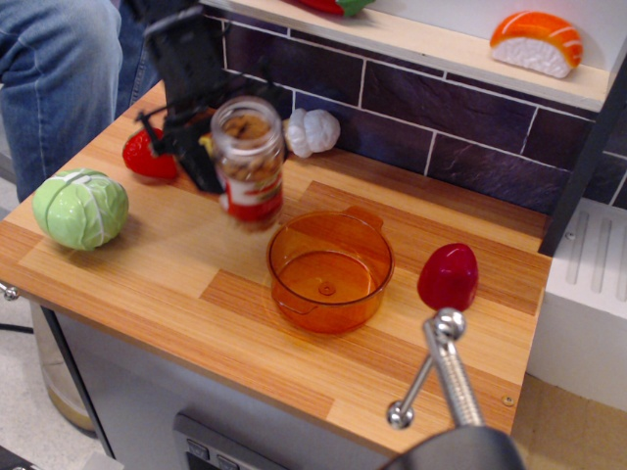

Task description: Pour almonds in pot

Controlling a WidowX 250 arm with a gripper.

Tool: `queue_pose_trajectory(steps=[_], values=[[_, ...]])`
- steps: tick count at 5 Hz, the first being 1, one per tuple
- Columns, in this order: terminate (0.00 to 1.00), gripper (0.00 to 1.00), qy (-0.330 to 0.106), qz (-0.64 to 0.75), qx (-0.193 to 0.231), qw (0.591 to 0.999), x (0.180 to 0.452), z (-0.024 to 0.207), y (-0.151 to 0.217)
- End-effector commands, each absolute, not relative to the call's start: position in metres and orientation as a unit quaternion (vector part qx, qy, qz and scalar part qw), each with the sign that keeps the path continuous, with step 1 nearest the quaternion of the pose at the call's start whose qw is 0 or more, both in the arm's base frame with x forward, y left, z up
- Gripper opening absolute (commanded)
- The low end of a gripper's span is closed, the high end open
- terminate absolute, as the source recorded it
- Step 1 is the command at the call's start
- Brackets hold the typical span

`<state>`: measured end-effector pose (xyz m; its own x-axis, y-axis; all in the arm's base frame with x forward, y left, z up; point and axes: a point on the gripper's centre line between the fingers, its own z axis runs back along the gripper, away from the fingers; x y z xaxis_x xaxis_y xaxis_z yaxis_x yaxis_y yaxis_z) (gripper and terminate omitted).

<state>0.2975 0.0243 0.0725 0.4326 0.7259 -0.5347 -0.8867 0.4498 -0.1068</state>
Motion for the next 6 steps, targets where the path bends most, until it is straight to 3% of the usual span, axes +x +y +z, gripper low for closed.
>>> queue_pose_trajectory(steps=[1, 2, 3, 6], values=[[0.00, 0.00, -0.004, 0.437, -0.171, 0.883, 0.318, 0.109, 0.019], [0.00, 0.00, -0.106, 0.414, -0.161, 0.889, 0.325, 0.114, 0.016], [0.00, 0.00, -0.196, 0.388, -0.126, 0.892, 0.331, 0.110, 0.013], [0.00, 0.00, -0.345, 0.310, -0.086, 0.882, 0.339, 0.091, 0.006]])
